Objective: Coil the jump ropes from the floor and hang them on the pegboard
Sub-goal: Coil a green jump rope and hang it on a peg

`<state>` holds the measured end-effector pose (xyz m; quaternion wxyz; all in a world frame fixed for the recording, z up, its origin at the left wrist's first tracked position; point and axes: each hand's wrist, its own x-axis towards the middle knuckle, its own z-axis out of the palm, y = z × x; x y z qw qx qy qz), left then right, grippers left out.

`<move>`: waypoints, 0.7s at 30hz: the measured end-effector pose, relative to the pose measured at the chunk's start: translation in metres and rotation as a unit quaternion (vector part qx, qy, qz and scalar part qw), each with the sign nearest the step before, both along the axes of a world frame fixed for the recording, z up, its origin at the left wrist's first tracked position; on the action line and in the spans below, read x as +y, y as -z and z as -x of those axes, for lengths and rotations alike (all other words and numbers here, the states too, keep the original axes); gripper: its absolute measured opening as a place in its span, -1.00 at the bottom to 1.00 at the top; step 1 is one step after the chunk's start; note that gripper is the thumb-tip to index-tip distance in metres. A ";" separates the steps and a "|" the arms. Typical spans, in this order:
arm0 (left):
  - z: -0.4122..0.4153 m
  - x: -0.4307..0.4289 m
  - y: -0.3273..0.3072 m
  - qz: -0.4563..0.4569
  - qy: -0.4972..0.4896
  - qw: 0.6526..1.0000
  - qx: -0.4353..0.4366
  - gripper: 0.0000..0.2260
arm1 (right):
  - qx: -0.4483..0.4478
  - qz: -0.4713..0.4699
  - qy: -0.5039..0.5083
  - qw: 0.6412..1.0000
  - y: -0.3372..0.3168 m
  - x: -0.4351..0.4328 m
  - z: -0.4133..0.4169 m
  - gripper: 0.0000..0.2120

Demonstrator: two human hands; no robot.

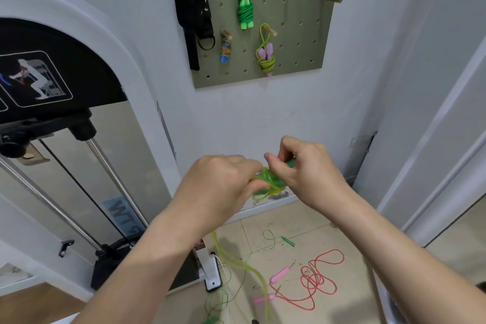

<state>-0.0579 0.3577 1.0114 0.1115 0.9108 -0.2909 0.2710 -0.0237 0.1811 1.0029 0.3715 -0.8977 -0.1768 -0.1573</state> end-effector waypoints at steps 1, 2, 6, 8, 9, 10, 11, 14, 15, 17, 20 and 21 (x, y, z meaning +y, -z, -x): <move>-0.001 0.002 0.000 0.010 0.010 1.000 -0.008 -0.72 | 0.001 -0.001 -0.020 1.000 -0.003 -0.001 0.000 -0.65; -0.002 0.003 0.000 0.029 0.023 0.999 -0.008 -0.73 | 0.004 -0.011 -0.041 0.999 -0.006 -0.002 0.001 -0.65; -0.003 0.002 0.000 0.154 0.069 0.982 0.078 -0.86 | 0.028 -0.069 -0.106 0.992 -0.016 -0.009 0.003 -0.61; -0.001 -0.003 0.000 0.194 0.086 0.970 0.116 -0.90 | 0.031 -0.071 -0.138 0.987 -0.020 -0.010 0.006 -0.59; 0.000 -0.005 -0.002 0.215 0.090 0.963 0.135 -0.92 | 0.031 -0.067 -0.149 0.986 -0.023 -0.011 0.008 -0.59; 0.000 -0.007 -0.003 0.244 0.090 0.952 0.161 -0.93 | 0.031 -0.059 -0.158 0.985 -0.025 -0.011 0.010 -0.59; 0.001 -0.007 -0.004 0.275 0.086 0.938 0.194 -0.89 | 0.030 -0.048 -0.164 0.985 -0.028 -0.011 0.012 -0.59; 0.003 -0.007 -0.009 0.348 0.106 0.888 0.281 -0.85 | 0.016 -0.009 -0.184 0.983 -0.038 -0.009 0.019 -0.60; 0.003 -0.007 -0.010 0.367 0.119 0.876 0.289 -0.86 | 0.011 -0.002 -0.190 0.982 -0.042 -0.008 0.021 -0.62; 0.000 -0.008 -0.010 0.404 0.149 0.852 0.297 -0.78 | 0.021 -0.013 -0.205 0.978 -0.049 -0.007 0.024 -0.61; -0.004 -0.008 -0.009 0.449 0.173 0.820 0.310 -0.55 | 0.110 -0.100 -0.237 0.960 -0.054 -0.006 0.026 -0.61; -0.004 -0.008 -0.008 0.461 0.170 0.808 0.327 -0.46 | 0.145 -0.143 -0.245 0.948 -0.056 -0.004 0.029 -0.64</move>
